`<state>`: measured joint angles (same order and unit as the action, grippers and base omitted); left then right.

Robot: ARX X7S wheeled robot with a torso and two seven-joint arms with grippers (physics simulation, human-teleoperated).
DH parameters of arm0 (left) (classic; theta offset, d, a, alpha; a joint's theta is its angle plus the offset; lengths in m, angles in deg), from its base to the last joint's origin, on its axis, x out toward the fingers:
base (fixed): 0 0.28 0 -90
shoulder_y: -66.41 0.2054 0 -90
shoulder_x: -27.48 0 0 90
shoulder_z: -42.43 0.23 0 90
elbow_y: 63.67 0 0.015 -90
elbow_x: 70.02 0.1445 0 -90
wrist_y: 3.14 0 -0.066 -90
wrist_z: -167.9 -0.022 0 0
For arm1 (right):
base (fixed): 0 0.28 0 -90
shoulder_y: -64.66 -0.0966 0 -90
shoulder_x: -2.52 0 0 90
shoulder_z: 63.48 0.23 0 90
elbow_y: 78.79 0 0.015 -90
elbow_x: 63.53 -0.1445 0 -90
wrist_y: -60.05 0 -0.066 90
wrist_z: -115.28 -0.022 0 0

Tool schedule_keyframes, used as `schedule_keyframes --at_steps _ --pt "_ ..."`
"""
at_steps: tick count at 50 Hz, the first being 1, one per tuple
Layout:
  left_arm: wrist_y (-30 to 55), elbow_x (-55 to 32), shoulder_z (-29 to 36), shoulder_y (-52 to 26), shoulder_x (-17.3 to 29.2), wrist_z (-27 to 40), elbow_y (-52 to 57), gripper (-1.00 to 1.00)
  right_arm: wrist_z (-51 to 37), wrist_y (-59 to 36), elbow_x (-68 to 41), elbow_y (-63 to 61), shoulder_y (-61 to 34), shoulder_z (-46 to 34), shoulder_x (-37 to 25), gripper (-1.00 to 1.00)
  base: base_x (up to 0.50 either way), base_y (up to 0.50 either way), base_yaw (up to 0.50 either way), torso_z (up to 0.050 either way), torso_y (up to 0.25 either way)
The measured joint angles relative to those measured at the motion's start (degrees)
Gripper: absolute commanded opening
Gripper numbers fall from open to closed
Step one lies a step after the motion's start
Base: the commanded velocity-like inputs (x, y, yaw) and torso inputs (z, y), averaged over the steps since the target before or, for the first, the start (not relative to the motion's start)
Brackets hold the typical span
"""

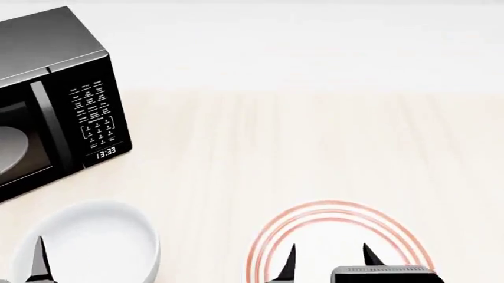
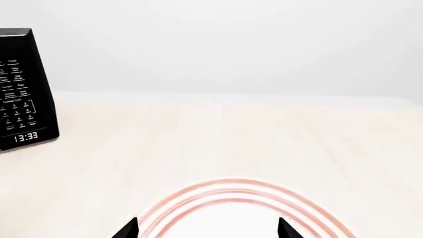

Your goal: Put the white bowl to the right of the plate.

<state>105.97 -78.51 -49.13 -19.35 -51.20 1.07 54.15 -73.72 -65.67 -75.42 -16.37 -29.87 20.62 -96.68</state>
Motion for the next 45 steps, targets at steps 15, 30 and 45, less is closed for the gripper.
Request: schedule_keyframes --at_steps 15,30,45 --pt "3.26 -1.76 -4.14 -0.37 0.8 2.83 1.68 1.0 1.08 -19.56 -7.54 -5.31 -13.51 -0.72 1.23 1.0 0.0 0.0 0.0 0.0 0.0" --pt "4.26 -3.49 -8.03 0.01 1.17 4.9 2.92 1.0 -4.91 -40.84 -20.0 -8.44 -27.17 -2.53 6.35 1.0 0.0 0.0 0.0 0.0 0.0" --pt "3.75 -4.67 -11.73 1.49 1.33 6.77 4.3 1.0 -27.08 -46.63 -46.01 3.13 -39.82 -7.82 8.31 1.0 0.0 0.0 0.0 0.0 0.0"
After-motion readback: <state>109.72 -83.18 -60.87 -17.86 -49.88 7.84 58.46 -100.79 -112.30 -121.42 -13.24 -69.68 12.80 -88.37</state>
